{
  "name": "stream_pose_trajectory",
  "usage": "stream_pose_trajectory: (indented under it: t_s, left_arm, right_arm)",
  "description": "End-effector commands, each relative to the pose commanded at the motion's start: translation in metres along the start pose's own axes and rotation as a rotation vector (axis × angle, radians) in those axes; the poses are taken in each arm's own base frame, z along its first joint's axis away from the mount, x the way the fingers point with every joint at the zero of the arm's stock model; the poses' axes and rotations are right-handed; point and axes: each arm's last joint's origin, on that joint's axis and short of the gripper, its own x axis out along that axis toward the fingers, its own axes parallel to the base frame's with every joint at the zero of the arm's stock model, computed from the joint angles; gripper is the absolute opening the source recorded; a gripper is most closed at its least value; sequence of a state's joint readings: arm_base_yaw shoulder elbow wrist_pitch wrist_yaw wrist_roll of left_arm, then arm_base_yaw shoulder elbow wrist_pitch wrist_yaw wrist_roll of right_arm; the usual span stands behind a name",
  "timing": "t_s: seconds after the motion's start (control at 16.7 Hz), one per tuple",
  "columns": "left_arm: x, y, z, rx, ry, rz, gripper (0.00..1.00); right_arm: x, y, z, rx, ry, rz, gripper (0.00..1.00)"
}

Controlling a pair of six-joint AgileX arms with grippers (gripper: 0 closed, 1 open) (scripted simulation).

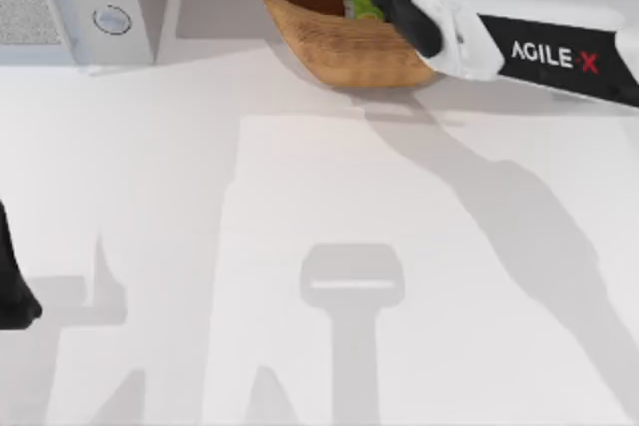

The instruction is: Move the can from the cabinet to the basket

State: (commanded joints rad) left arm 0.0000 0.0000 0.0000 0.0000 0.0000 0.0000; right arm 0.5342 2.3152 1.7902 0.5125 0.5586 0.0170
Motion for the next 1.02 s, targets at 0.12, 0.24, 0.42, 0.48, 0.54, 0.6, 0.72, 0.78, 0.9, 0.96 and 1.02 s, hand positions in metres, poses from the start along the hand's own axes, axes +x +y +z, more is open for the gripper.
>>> stream_pose_trajectory:
  t_s: [0.12,0.24,0.42,0.48,0.54,0.6,0.72,0.78,0.9,0.96,1.02]
  left_arm:
    - [0.0,0.0,0.0,0.0,0.0,0.0,1.0]
    - [0.0,0.0,0.0,0.0,0.0,0.0,1.0]
    - [0.0,0.0,0.0,0.0,0.0,0.0,1.0]
    - [0.0,0.0,0.0,0.0,0.0,0.0,1.0]
    - [0.0,0.0,0.0,0.0,0.0,0.0,1.0]
    - [0.0,0.0,0.0,0.0,0.0,0.0,1.0]
    - [0.0,0.0,0.0,0.0,0.0,0.0,1.0]
    - [0.0,0.0,0.0,0.0,0.0,0.0,1.0]
    - [0.0,0.0,0.0,0.0,0.0,0.0,1.0]
    - [0.0,0.0,0.0,0.0,0.0,0.0,1.0]
    - [0.0,0.0,0.0,0.0,0.0,0.0,1.0]
  right_arm:
    - [0.0,0.0,0.0,0.0,0.0,0.0,1.0]
    - [0.0,0.0,0.0,0.0,0.0,0.0,1.0]
    - [0.0,0.0,0.0,0.0,0.0,0.0,1.0]
    - [0.0,0.0,0.0,0.0,0.0,0.0,1.0]
    - [0.0,0.0,0.0,0.0,0.0,0.0,1.0]
    - [-0.001,0.001,0.0,0.0,0.0,0.002,1.0]
    - [-0.001,-0.001,0.0,-0.004,0.005,0.001,1.0]
    - [-0.002,-0.005,0.002,-0.009,0.012,0.0,1.0]
    - [-0.008,-0.017,0.01,-0.019,0.025,-0.004,1.0]
    - [-0.012,-0.026,0.017,-0.022,0.029,-0.007,1.0]
    - [-0.017,-0.036,0.026,-0.024,0.031,-0.009,1.0]
